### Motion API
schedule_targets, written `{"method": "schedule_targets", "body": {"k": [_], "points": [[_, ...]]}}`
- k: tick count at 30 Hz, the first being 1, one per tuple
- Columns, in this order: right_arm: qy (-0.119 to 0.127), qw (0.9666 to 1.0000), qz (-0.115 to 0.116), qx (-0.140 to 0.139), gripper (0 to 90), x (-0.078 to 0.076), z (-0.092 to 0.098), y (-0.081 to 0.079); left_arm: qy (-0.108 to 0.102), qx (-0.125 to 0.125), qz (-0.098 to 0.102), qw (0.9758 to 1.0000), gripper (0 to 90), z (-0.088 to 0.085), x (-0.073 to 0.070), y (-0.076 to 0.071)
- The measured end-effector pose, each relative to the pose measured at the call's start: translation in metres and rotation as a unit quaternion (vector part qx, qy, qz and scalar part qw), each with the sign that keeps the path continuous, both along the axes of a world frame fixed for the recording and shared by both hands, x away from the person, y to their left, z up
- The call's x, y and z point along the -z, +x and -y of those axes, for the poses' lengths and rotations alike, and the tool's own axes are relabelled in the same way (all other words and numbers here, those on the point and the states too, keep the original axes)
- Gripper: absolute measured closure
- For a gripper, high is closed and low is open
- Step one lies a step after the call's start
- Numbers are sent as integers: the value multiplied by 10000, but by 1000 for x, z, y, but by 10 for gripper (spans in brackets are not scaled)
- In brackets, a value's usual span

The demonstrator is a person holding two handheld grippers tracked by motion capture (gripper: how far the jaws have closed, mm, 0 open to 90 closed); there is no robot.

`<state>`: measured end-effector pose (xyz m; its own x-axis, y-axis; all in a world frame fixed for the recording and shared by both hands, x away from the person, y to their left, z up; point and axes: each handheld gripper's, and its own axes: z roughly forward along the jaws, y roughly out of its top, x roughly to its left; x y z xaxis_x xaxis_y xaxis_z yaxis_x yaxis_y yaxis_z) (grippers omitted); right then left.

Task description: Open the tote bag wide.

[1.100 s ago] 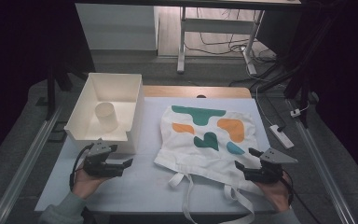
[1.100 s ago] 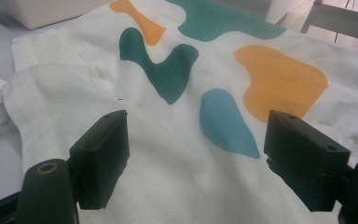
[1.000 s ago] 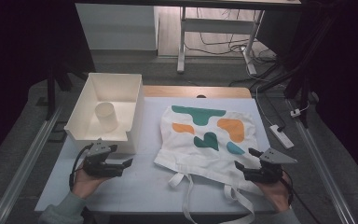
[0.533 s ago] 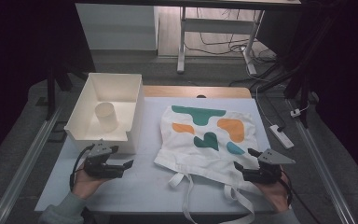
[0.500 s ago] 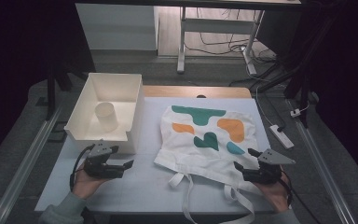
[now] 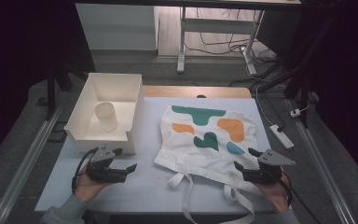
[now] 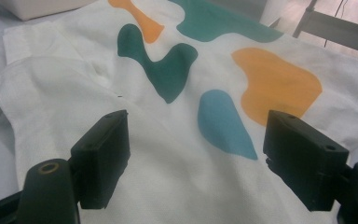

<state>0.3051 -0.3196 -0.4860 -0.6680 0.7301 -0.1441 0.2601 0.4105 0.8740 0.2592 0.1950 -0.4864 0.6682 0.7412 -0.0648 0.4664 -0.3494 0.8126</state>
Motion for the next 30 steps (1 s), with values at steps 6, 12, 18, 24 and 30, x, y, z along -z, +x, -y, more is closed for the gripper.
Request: {"method": "schedule_targets", "body": {"k": [6, 12, 18, 24, 30], "points": [[-27, 10000, 22, -12, 229, -1, -1, -1, 13, 329, -36, 9995, 193, 13, -4, -7], [-14, 10000, 35, -35, 229, -1, -2, -1, 119, 499, -87, 9986, 196, 24, -3, -5], [22, 10000, 51, -52, 230, -2, -3, -2, 157, 687, -82, 9975, 202, 35, -4, -6], [55, 9999, 46, -91, 231, -2, -3, -2, 208, 810, -107, 9964, 205, 47, -4, 1], [123, 9998, 79, -154, 233, -4, -6, 1, 439, 866, 39, 9953, 202, 59, -13, 7]]}}
